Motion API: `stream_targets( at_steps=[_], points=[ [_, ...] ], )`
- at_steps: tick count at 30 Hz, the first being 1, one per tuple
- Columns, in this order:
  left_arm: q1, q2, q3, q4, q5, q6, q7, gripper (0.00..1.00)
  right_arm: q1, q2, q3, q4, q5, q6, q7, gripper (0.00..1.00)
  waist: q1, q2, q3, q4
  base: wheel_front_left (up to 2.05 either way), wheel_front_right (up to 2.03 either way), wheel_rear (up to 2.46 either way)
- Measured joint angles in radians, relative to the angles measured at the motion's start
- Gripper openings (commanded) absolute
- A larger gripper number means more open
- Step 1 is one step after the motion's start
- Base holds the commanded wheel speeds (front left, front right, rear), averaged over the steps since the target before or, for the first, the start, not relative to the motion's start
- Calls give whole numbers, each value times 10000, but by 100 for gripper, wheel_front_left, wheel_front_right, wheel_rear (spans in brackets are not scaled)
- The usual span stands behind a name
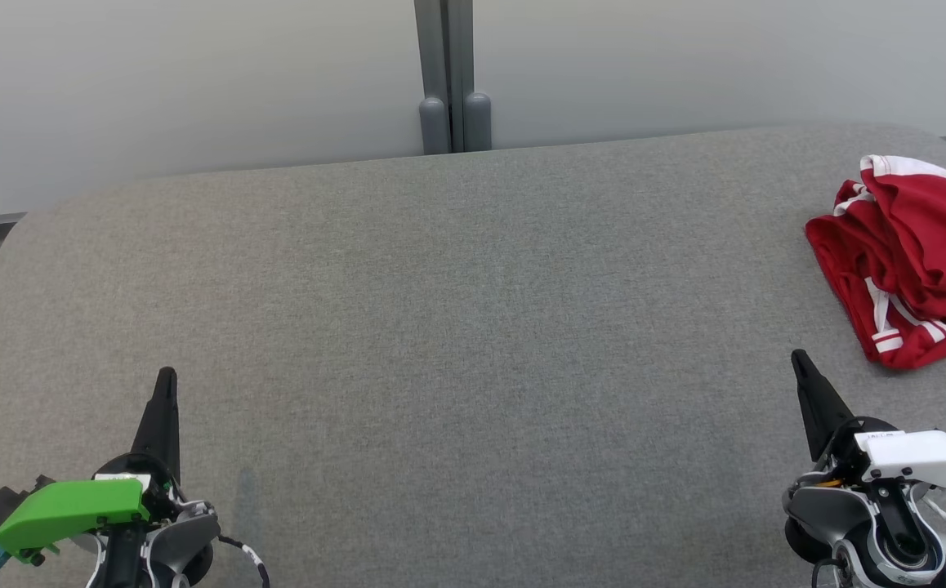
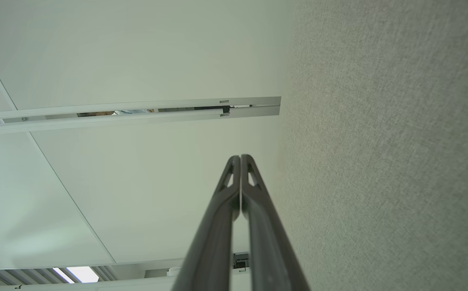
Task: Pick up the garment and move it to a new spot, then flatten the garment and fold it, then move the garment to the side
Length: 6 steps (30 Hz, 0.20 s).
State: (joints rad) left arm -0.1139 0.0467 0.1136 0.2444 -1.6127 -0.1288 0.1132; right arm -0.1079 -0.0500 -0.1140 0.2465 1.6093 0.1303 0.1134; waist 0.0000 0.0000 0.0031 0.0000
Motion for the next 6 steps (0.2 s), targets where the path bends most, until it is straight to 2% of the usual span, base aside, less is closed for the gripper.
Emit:
stream_targets(
  at_steps=[6],
  points=[
    [0,0,0,0,0,0,0,0,0,0,0,0,2,0,-2,0,0,0,0,0,0,0,0]
  ],
)
